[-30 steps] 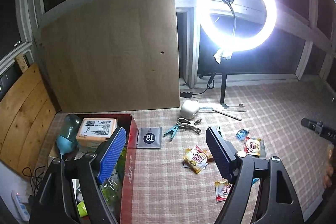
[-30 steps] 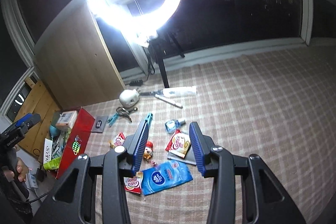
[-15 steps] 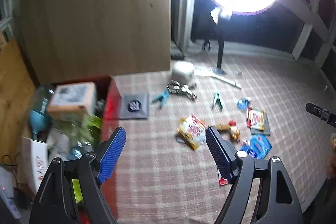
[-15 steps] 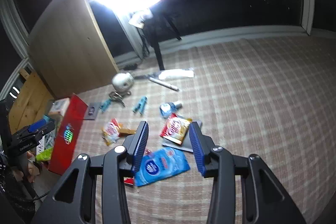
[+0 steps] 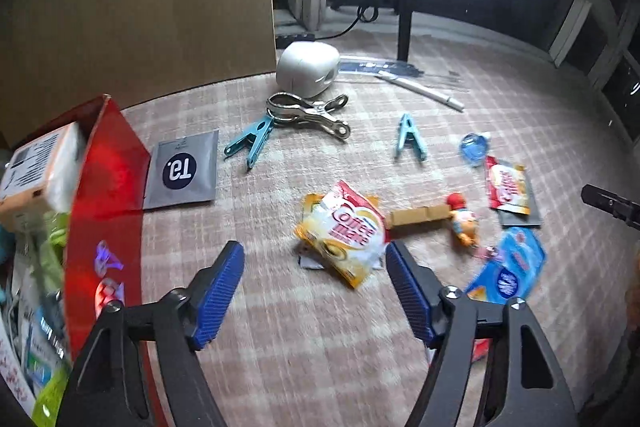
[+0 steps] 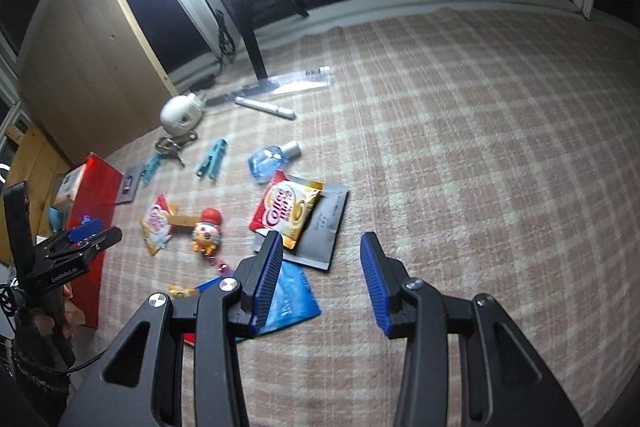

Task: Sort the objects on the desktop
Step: 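Grasp a yellow Coffee-mate sachet with the left tool while the right tool grasps a red Coffee-mate sachet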

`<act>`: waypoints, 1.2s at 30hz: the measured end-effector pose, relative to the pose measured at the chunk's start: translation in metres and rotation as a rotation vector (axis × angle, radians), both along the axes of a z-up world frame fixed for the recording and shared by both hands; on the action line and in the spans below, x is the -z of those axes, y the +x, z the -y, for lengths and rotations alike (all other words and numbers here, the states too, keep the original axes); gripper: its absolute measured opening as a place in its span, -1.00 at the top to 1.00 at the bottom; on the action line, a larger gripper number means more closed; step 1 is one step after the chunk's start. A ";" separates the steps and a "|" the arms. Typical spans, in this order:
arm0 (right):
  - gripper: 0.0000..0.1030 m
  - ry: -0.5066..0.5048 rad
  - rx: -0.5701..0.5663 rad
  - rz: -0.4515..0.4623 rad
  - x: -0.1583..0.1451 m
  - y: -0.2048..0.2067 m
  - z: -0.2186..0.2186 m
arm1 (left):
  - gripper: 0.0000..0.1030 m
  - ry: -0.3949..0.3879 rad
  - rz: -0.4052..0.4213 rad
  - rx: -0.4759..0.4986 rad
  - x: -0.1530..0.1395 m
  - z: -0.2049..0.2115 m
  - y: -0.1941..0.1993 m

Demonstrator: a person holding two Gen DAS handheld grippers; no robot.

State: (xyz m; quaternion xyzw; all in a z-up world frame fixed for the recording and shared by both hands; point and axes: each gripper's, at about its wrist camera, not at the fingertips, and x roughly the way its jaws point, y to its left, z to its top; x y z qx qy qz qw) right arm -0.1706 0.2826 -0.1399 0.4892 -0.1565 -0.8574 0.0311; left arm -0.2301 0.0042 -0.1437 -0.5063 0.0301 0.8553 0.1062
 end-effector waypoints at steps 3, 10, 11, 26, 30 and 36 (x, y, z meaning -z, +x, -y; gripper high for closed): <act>0.23 -0.021 -0.016 0.026 0.014 -0.011 0.000 | -0.28 0.001 0.026 0.019 0.016 -0.005 -0.011; 0.23 -0.034 -0.032 0.074 0.039 -0.035 0.007 | -0.19 0.009 0.056 0.030 0.035 -0.010 -0.019; 0.23 -0.039 -0.033 0.079 0.041 -0.038 0.007 | -0.10 0.009 0.059 0.040 0.037 -0.013 -0.020; 0.23 0.001 -0.107 0.050 0.047 -0.067 0.035 | 0.39 -0.013 0.030 0.084 0.039 -0.022 -0.021; 0.51 -0.035 -0.098 0.044 0.049 -0.065 0.027 | 0.54 0.008 0.027 0.081 0.035 -0.018 -0.020; 0.39 -0.006 -0.080 0.054 0.047 -0.067 0.023 | 0.65 0.041 0.028 0.081 0.031 -0.012 -0.020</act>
